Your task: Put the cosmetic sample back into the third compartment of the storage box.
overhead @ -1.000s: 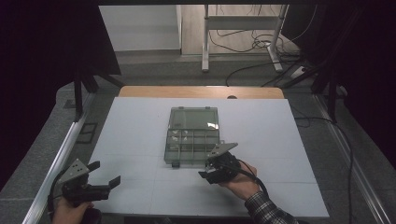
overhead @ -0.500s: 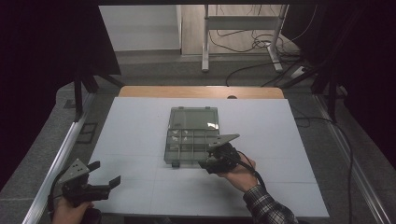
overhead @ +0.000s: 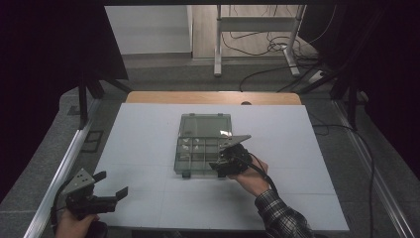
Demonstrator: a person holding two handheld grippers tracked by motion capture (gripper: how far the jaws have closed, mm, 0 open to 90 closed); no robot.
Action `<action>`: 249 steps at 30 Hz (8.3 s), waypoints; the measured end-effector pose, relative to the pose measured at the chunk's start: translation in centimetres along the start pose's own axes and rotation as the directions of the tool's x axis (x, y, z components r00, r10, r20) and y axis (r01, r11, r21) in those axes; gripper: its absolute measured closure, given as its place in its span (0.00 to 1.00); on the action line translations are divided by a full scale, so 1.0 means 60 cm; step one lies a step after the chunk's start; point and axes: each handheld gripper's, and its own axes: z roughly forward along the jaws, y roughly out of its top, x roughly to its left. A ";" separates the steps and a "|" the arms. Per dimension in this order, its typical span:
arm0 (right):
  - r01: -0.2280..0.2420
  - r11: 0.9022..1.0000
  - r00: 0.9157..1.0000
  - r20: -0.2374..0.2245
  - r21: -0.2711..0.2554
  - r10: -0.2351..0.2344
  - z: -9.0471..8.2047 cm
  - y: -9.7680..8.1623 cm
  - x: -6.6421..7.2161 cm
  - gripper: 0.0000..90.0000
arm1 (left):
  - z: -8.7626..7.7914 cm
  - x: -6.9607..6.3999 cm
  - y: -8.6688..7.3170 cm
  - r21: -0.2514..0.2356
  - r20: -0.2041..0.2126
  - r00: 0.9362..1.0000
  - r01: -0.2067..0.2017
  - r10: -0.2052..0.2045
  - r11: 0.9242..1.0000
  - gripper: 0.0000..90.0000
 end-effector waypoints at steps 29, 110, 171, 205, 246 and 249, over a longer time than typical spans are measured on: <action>-0.028 0.999 0.997 0.065 -0.022 0.029 0.057 0.037 -0.037 0.44 | 0.001 0.001 0.000 0.002 0.002 1.000 0.004 -0.004 1.000 0.01; -0.067 0.997 0.998 -0.015 0.026 0.067 0.065 0.045 -0.045 0.05 | 0.000 0.000 0.000 0.002 0.012 1.000 -0.004 0.004 1.000 0.01; -0.031 0.999 0.999 -0.011 0.012 0.031 -0.020 -0.026 0.016 0.00 | 0.000 0.001 0.000 -0.004 0.053 0.998 -0.026 0.026 1.000 0.00; -0.055 0.998 0.998 0.024 -0.007 0.055 -0.082 -0.069 0.007 0.01 | -0.002 0.004 -0.001 -0.013 0.064 0.998 -0.011 0.012 1.000 0.00; -0.107 0.993 0.988 0.108 -0.054 0.112 -0.153 -0.141 -0.006 0.01 | -0.002 0.008 -0.001 -0.016 0.056 0.998 0.019 -0.018 1.000 0.01; -0.111 0.992 0.987 0.112 -0.061 0.117 -0.159 -0.146 -0.006 0.00 | -0.002 0.008 -0.001 -0.015 0.056 0.998 0.021 -0.020 1.000 0.01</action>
